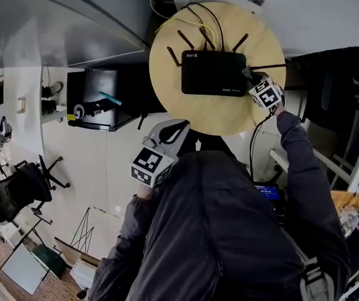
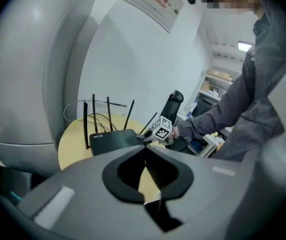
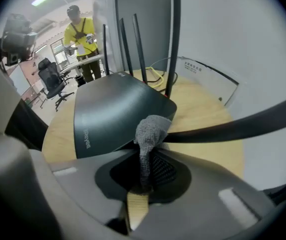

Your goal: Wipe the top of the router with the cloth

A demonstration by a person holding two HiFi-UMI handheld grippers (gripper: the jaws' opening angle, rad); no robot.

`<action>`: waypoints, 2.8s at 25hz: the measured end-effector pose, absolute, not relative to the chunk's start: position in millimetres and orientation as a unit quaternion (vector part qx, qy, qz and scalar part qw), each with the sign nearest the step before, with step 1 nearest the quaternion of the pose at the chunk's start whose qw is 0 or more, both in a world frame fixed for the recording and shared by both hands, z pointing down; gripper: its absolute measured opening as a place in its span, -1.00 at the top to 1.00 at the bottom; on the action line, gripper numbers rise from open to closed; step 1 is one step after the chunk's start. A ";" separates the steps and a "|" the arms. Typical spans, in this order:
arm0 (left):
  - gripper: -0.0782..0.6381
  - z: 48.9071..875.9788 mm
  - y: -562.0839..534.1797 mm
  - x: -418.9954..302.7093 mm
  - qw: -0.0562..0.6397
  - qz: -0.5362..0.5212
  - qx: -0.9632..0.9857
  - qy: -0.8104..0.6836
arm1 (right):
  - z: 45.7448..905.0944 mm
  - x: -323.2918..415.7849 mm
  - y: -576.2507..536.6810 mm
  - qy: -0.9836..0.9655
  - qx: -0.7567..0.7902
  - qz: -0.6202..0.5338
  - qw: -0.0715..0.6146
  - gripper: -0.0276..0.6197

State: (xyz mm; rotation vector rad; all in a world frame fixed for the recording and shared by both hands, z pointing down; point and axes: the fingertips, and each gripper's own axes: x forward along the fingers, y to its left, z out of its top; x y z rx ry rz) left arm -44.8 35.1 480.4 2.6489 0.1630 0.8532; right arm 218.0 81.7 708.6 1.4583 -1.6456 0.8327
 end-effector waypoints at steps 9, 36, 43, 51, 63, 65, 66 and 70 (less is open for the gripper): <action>0.78 481.0 52.3 -12.8 0.166 0.295 0.938 0.072 | 707.1 161.8 120.9 -0.686 0.498 0.250 0.468 0.82; 0.78 473.4 -15.7 -67.4 0.143 0.285 0.936 0.148 | 708.5 102.2 100.9 -0.403 0.749 0.523 0.067 0.82; 0.78 473.5 -39.6 -90.9 0.145 0.278 0.938 0.146 | 709.8 51.1 45.0 -0.439 0.723 0.527 0.081 0.82; 0.78 476.1 -60.8 -117.3 0.161 0.276 0.940 0.119 | 704.8 -8.2 -15.3 -0.543 0.663 0.494 0.147 0.82; 0.78 478.4 -75.6 -110.4 0.173 0.261 0.945 0.096 | 641.5 -20.3 -21.0 -0.695 0.547 0.336 0.323 0.82; 0.78 478.2 -75.8 -105.6 0.174 0.258 0.946 0.092 | 624.6 3.5 -27.6 -0.703 0.536 0.277 0.376 0.82; 0.78 478.0 -76.0 -103.6 0.174 0.257 0.946 0.089 | 619.8 17.2 -33.5 -0.703 0.531 0.252 0.399 0.82; 0.78 474.7 -74.8 -97.4 0.172 0.254 0.949 0.076 | 621.9 67.8 -67.7 -0.695 0.507 0.181 0.477 0.82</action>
